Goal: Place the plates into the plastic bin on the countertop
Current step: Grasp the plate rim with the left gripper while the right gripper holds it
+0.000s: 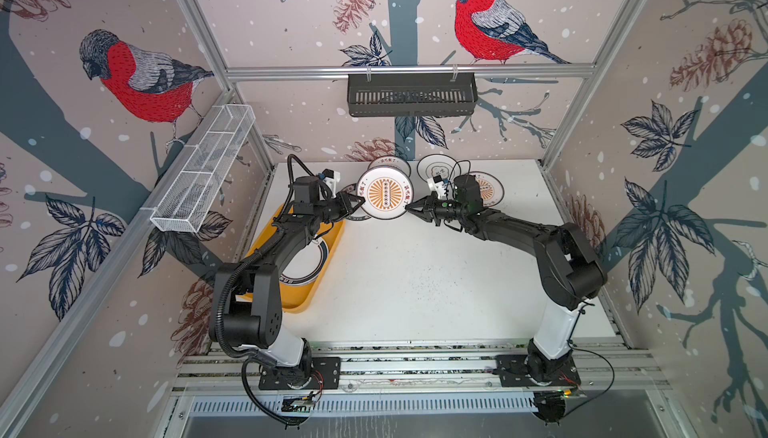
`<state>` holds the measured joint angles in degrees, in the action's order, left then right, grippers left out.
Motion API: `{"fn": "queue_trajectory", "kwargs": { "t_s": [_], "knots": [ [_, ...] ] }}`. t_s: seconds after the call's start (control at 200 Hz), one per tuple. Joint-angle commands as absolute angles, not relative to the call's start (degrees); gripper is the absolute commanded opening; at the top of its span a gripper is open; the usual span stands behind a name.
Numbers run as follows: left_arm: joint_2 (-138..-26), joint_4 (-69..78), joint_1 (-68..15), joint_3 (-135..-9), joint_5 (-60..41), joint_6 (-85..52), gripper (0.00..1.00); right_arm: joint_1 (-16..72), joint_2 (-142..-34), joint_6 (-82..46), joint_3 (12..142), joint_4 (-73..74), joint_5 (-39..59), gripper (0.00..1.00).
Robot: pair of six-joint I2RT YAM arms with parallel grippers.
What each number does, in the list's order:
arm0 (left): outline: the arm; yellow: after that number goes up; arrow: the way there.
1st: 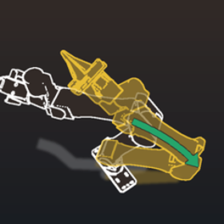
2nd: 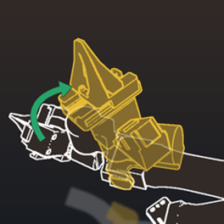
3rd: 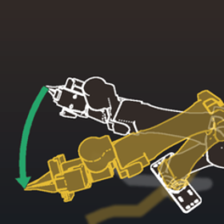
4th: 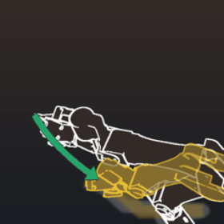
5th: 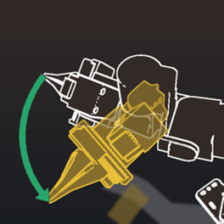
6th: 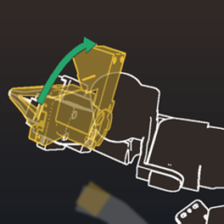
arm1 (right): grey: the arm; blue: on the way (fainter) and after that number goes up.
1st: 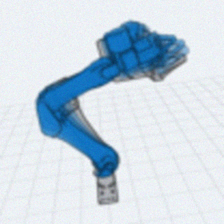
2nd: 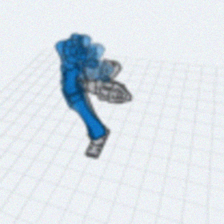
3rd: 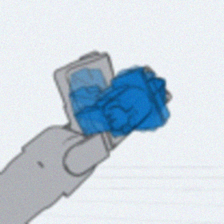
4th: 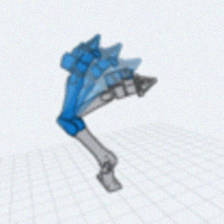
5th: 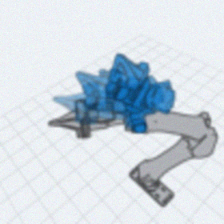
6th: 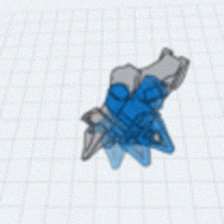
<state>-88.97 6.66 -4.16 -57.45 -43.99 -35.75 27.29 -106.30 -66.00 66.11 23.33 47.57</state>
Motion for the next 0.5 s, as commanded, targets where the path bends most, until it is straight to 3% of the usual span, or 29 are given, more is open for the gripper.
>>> {"fn": "queue_trajectory", "kwargs": {
  "t_s": [0.0, 0.13, 0.265, 0.395, 0.495],
  "knots": [
    [-88.44, 9.91, -3.8, -57.48, -45.06, -36.3, 0.06, 27.25, -106.44, -65.22, 66.47, 26.19, 49.22, 0.04],
    [-88.11, 10.37, -3.78, -56.17, -45.44, -36.39, 0.0, 27.38, -106.44, -65.15, 66.45, 26.54, 49.04, 0.09],
    [-87.73, 10.74, -3.69, -56.16, -45.95, -36.78, 0.0, 27.42, -106.45, -65.16, 66.53, 26.87, 48.61, 0.14],
    [-86.82, 11.33, -3.64, -55.94, -46.46, -37.22, 0.0, 27.51, -106.25, -64.48, 66.7, 26.56, 47.78, 0.27],
    [-86.66, 12.12, -3.33, -55.81, -47.17, -37.77, 0.0, 27.28, -105.29, -63.71, 66.47, 25.52, 45.99, 0.29]
  ]
}}
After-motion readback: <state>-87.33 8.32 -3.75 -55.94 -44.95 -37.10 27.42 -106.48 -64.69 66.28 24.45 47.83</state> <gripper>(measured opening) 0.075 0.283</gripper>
